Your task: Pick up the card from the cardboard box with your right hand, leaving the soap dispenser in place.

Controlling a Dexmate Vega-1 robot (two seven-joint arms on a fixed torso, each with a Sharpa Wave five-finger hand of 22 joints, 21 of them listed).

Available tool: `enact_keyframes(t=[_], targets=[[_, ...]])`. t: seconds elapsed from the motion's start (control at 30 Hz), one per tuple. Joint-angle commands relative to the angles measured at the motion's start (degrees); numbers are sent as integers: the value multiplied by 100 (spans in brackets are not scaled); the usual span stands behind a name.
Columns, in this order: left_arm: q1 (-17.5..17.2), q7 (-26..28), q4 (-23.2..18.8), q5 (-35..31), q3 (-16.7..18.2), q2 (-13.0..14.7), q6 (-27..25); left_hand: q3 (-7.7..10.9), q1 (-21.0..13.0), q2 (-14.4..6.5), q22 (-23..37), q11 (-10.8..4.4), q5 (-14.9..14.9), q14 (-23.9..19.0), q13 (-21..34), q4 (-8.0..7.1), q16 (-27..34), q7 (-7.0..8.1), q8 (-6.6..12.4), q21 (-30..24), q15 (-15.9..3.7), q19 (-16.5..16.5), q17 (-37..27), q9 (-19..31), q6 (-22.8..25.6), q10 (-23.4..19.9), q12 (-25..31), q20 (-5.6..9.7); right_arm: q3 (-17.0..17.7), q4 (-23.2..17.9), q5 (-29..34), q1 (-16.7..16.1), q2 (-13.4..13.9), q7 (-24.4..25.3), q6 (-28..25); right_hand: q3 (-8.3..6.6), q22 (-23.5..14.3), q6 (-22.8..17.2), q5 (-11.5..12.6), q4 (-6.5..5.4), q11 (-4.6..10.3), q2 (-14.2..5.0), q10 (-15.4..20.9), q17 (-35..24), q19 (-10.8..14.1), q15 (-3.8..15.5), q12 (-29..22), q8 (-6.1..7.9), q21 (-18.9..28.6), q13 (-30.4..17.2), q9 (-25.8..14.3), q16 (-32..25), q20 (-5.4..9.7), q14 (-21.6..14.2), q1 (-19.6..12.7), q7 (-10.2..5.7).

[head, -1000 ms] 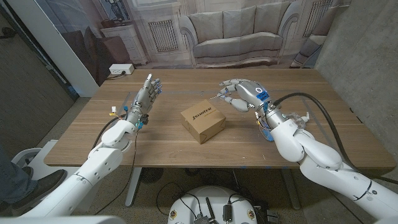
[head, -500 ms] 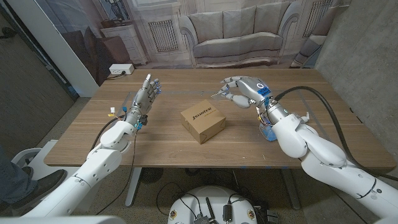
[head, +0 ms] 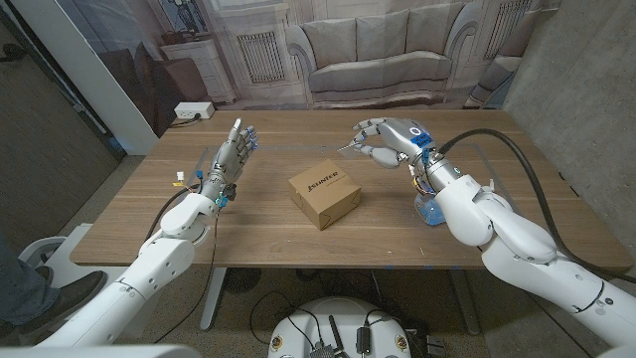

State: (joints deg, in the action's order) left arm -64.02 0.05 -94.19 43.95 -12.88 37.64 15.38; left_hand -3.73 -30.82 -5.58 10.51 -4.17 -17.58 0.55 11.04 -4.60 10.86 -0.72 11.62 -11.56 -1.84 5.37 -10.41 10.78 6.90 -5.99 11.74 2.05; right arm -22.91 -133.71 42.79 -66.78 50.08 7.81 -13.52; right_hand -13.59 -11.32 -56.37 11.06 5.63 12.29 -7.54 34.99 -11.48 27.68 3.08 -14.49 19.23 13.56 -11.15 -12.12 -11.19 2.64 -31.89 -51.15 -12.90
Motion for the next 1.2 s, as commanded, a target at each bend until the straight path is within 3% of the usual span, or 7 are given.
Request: enact_keyframes(t=[0.03,1.2], targets=[[-56,26,-16,7,23,-6,29,-26,-13,-12,16,-4,17,40,17,-11,-8,28,-2,-28,-36,26,-8,16,16,-7,15,289,-36,-156,60,149,-7,-349,-233,0,-13,-33,-19,14,2,12,-36,-11,2,743,12,16,7,-18,-15,4,385,18,-16,-2],[-25,-10,-118,3,15,71,-75,-45,-46,-31,17,-3,16,36,17,-2,-7,20,3,-33,-37,24,-9,16,28,-12,16,290,60,-272,28,-51,8,-204,-326,6,-11,-35,-26,17,1,5,-30,-12,1,740,24,2,3,-15,-11,1,383,17,-10,-2]])
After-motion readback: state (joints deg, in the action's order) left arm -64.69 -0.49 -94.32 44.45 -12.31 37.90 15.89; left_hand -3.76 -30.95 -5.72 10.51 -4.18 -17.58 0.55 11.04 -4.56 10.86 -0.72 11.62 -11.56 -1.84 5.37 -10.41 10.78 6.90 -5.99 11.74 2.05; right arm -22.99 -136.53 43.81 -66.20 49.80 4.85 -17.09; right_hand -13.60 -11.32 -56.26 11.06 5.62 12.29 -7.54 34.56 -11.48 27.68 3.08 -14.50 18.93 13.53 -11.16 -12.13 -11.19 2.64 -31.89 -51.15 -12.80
